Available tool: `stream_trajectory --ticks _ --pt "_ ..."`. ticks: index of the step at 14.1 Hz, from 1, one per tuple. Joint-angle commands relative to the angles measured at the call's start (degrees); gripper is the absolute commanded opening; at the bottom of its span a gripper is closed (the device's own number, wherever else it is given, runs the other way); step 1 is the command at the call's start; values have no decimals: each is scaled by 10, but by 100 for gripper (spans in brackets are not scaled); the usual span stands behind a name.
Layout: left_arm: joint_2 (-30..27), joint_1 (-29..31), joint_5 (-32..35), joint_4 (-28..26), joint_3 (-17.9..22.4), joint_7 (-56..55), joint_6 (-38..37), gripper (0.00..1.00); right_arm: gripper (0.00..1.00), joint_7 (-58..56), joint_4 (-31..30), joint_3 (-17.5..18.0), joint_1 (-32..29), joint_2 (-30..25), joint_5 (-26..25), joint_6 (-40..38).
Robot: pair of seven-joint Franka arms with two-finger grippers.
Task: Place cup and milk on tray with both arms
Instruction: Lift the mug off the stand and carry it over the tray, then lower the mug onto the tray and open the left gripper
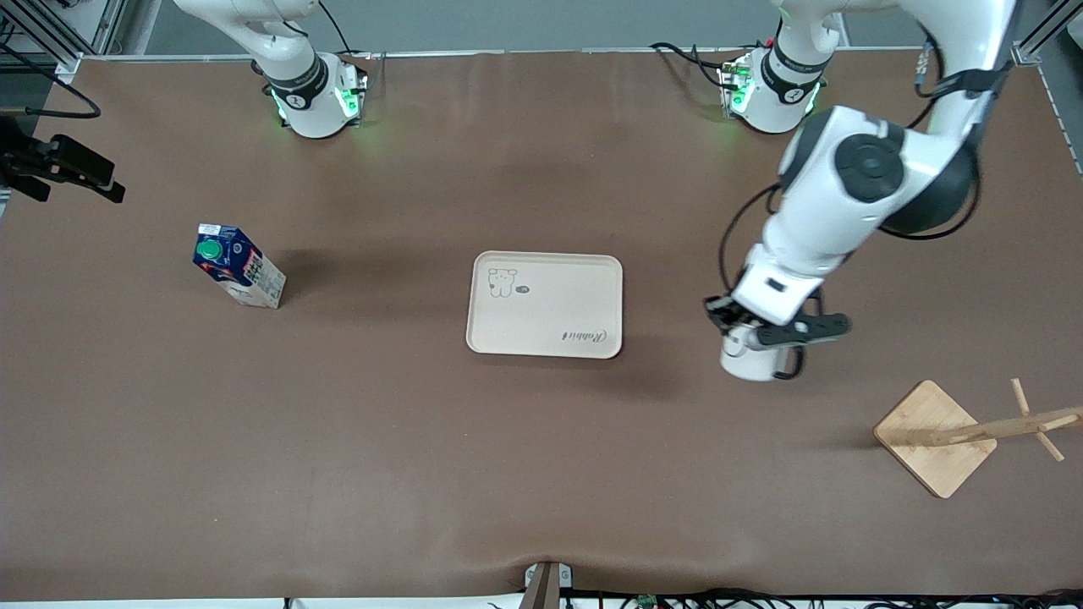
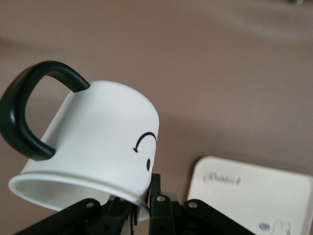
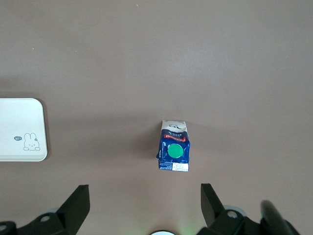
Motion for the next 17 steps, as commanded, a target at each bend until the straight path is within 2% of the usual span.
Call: stream_trajectory --ticks 1,4,7,10,17 --pt "70 -57 0 72 1 -46 -58 0 100 -5 7 6 -12 3 3 -1" --pt "141 -128 0 116 2 -101 -83 0 100 -5 7 6 -12 4 3 0" --pt "191 -161 -2 145 1 -118 -84 0 100 -5 8 6 -14 7 3 0" --pt "221 -198 -35 163 2 -133 -122 0 100 -5 8 6 -15 8 4 2" --pt "254 -227 -29 163 5 -134 -167 0 100 -8 13 6 -11 30 3 12"
